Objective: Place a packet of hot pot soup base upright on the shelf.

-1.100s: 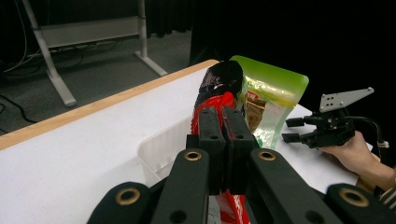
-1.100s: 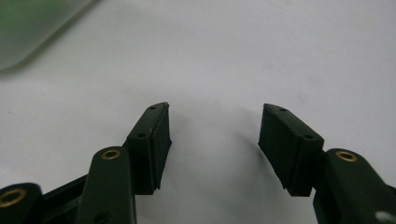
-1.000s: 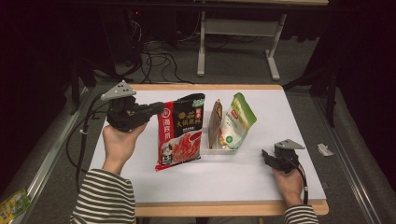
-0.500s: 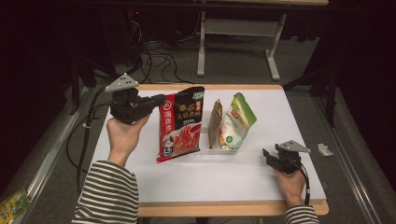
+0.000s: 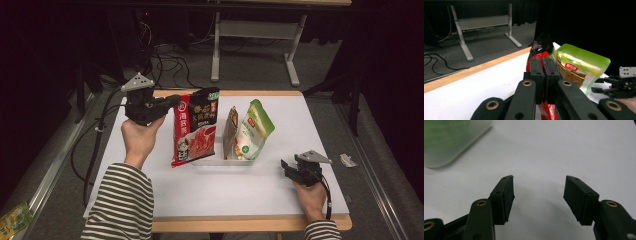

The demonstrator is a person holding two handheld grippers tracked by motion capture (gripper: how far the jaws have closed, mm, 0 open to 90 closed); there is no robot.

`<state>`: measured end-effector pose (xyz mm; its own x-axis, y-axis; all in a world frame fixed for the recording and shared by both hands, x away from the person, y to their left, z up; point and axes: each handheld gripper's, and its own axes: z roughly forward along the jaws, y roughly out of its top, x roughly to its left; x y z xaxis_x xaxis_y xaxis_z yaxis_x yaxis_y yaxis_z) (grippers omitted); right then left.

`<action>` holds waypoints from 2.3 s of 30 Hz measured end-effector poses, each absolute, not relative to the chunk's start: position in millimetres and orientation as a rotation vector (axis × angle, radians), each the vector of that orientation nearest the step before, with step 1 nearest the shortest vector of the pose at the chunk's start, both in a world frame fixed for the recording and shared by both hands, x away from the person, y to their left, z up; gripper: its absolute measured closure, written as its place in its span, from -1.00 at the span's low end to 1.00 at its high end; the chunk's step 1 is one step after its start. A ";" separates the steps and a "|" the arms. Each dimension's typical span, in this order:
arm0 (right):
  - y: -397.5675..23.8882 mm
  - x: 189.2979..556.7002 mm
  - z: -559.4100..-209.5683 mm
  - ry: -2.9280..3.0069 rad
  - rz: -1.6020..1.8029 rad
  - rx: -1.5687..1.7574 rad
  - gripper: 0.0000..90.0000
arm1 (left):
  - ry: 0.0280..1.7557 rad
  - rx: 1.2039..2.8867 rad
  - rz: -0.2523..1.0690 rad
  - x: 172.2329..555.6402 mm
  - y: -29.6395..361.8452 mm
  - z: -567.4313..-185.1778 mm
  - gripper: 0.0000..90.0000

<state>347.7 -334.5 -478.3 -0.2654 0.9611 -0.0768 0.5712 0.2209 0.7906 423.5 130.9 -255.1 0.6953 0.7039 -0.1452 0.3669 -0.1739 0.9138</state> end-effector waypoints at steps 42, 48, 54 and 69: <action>-332.5 347.0 -478.4 1.926 0.876 1.402 -0.10 | 0.893 1.738 0.379 467.7 85.5 -284.7 0.95; -332.6 347.0 -478.4 1.925 0.874 1.400 -0.11 | 0.896 1.732 0.355 473.3 77.1 -291.4 0.98; -331.7 347.1 -478.9 1.928 0.870 1.396 -0.11 | 0.870 1.745 0.358 475.5 69.2 -291.8 0.99; -330.8 347.1 -479.0 1.931 0.865 1.384 -0.11 | 0.808 1.789 0.392 459.2 71.2 -311.6 0.97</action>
